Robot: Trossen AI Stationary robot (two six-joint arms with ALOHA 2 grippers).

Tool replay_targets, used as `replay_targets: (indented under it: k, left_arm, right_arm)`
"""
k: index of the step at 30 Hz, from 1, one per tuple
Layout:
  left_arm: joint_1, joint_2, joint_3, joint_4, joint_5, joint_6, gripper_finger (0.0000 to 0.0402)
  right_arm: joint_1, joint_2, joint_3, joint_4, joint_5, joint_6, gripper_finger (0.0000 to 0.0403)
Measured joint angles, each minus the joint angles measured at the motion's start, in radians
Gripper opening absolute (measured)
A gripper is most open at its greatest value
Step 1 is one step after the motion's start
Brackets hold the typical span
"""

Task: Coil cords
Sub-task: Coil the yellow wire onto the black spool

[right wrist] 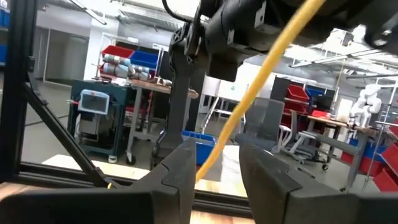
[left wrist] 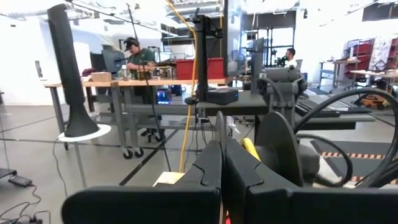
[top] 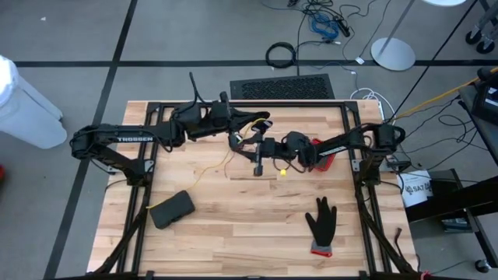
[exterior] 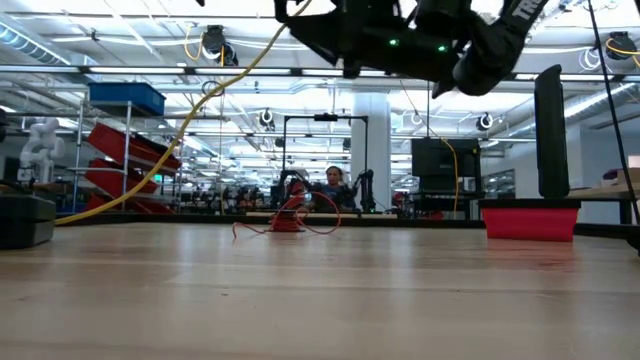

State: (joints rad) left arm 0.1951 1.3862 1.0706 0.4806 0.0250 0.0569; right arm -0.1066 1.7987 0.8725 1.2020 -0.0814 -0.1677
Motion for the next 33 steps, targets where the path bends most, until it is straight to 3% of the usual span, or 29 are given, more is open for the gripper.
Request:
replay_targets:
  k: [14, 23, 33]
  left_arm:
    - [-0.008, 0.004, 0.000, 0.004, 0.006, 0.002, 0.0000]
    - [-0.008, 0.004, 0.000, -0.019, 0.007, 0.011, 0.0000]
    - [-0.008, -0.070, 0.000, -0.250, -0.006, 0.088, 0.0000]
  right_arm:
    - [-0.002, 0.102, 0.065, 0.055, -0.004, 0.043, 0.0101]
    - [-0.011, 0.102, 0.066, 0.000, 0.002, 0.034, 0.0008]
    - [-0.030, 0.091, 0.065, -0.179, 0.141, 0.055, 0.0002]
